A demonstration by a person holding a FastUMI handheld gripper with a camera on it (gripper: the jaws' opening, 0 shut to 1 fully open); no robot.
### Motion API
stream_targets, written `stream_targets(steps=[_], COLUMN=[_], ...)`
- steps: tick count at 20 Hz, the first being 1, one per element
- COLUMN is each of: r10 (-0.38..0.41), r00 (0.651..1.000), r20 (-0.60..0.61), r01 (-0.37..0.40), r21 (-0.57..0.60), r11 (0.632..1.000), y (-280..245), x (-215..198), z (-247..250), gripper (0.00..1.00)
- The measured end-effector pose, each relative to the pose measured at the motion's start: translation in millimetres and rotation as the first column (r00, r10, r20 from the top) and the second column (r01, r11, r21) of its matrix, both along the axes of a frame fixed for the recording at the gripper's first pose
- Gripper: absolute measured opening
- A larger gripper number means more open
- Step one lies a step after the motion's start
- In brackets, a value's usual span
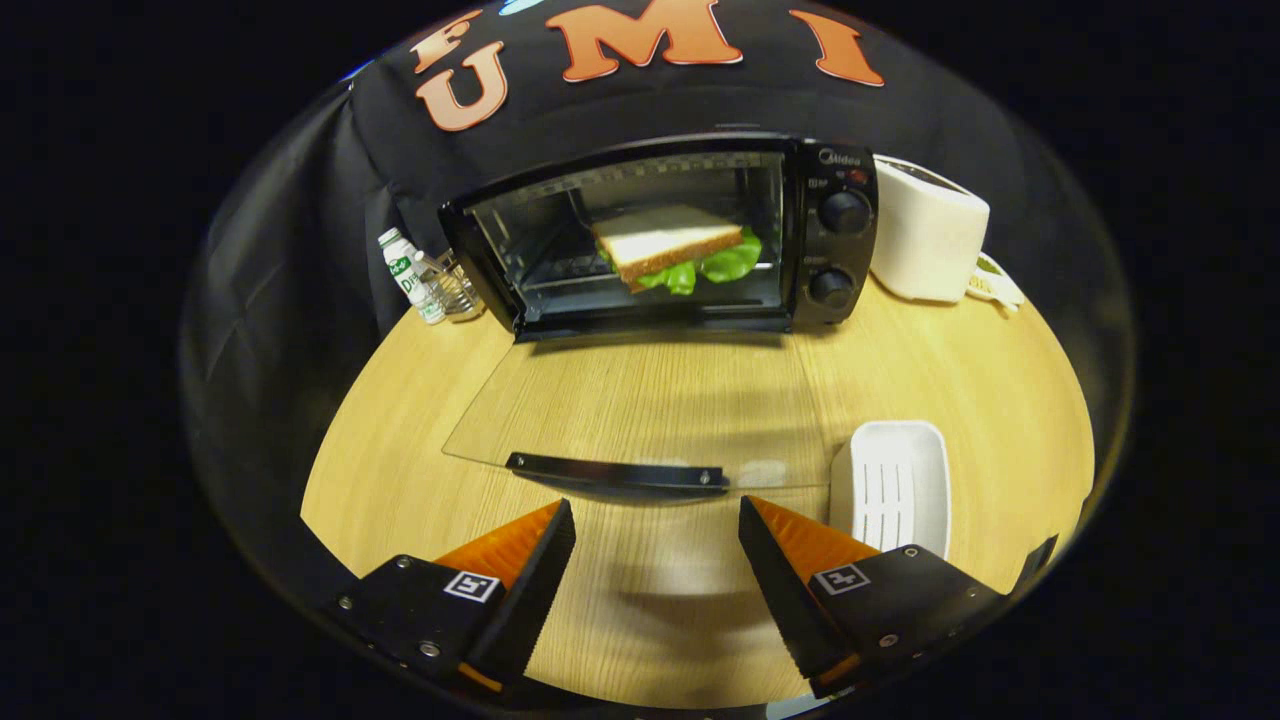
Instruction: Open the toaster oven, put the food inside, and close the toaster oven door.
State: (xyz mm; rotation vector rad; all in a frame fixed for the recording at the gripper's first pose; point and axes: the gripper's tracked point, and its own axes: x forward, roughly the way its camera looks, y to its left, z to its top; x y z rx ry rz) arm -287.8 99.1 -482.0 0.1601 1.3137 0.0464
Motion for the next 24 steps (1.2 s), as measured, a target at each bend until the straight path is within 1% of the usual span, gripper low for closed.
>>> stream_targets(steps=[3, 6, 8, 10, 11, 12, 15, 19, 22, 24], r10=[0.013, 0.003, 0.015, 0.064, 0.084, 0.090, 0.077, 0.086, 0.101, 0.103], r00=[0.998, 0.997, 0.996, 0.994, 0.991, 0.991, 0.994, 0.995, 0.995, 0.992], r20=[-0.055, -0.080, -0.084, -0.093, -0.101, -0.101, -0.077, -0.045, 0.015, 0.066], r01=[-0.014, -0.003, -0.017, -0.065, -0.088, -0.093, -0.077, -0.085, -0.101, -0.104], r21=[-0.005, -0.005, -0.026, -0.009, -0.030, -0.033, 0.002, 0.019, 0.020, 0.011], r11=[1.000, 1.000, 1.000, 0.998, 0.996, 0.995, 0.997, 0.996, 0.995, 0.994], y=[5, 8, 7, 18, 17, 18, 20, 19, 18, 18], x=[-12, -5, 1, 5, 7, 7, 19, 36, 65, 94], z=[-20, -34, -43, -45, -45, -43, -29, -5, 18, 33], gripper=[0.98, 0.98, 0.97, 0.97, 0.97, 0.98, 0.97, 0.97, 0.97, 0.97])
